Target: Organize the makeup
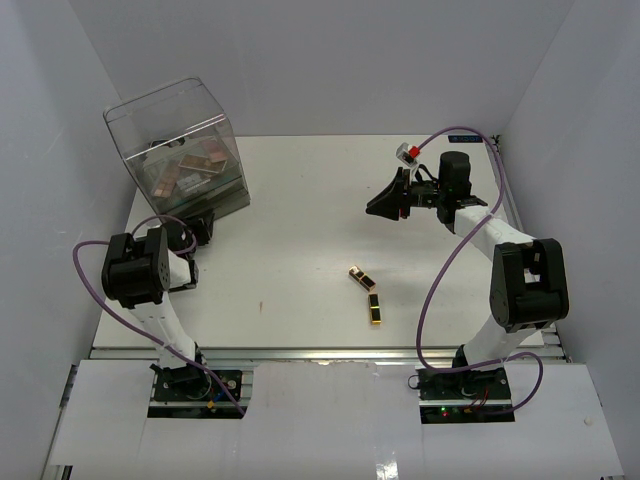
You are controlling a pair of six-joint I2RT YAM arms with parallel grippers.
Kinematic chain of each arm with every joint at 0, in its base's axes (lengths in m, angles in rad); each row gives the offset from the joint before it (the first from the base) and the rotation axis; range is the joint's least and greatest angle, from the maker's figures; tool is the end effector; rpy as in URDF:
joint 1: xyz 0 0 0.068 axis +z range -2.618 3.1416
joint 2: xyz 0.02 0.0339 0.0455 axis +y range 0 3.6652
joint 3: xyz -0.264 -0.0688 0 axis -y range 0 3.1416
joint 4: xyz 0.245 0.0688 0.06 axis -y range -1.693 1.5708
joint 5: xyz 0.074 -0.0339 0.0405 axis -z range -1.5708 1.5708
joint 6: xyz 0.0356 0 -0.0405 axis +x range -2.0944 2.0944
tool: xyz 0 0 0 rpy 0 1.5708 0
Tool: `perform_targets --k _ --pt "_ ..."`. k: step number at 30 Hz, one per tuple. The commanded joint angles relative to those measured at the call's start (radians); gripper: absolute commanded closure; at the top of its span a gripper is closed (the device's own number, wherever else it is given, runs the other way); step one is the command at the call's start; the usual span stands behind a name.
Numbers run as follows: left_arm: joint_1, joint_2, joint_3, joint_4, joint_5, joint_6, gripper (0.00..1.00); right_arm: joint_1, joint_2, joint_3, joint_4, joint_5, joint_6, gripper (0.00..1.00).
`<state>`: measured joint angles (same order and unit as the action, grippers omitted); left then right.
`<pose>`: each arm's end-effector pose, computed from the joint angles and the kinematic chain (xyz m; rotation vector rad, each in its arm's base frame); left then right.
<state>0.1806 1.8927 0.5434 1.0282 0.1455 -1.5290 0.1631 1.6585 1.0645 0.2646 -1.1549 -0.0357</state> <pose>0.3153 0.0523 0.1036 -1.4604 1.4119 -1.0288 0.3533 0.0911 0.2605 -0.9450 1.5932 1.1682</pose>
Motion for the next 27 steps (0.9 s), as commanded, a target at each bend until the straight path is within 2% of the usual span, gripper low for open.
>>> perform_targets --k 1,12,16,20,22,24,27 --pt "0.006 0.008 -0.006 0.015 -0.006 0.012 0.89 -0.005 -0.003 0.006 0.020 -0.013 -0.006 0.65" --pt "-0.023 -0.087 -0.173 0.144 0.058 -0.007 0.93 -0.005 -0.006 0.003 0.028 -0.014 0.002 0.65" --pt "-0.049 -0.143 -0.286 0.192 0.052 -0.016 0.93 -0.005 -0.011 0.000 0.030 -0.010 0.002 0.65" --pt "-0.056 -0.133 -0.337 0.249 0.053 -0.031 0.91 -0.005 -0.008 -0.002 0.024 -0.002 0.000 0.65" --pt "-0.055 -0.112 -0.343 0.280 0.064 -0.041 0.84 -0.005 -0.006 0.006 0.007 0.003 -0.007 0.65" --pt "-0.056 -0.099 -0.341 0.295 0.083 -0.043 0.70 -0.005 -0.002 0.018 -0.021 0.013 -0.026 0.65" --pt "-0.056 -0.089 -0.339 0.326 0.090 -0.042 0.36 -0.005 0.014 0.055 -0.103 0.032 -0.062 0.61"
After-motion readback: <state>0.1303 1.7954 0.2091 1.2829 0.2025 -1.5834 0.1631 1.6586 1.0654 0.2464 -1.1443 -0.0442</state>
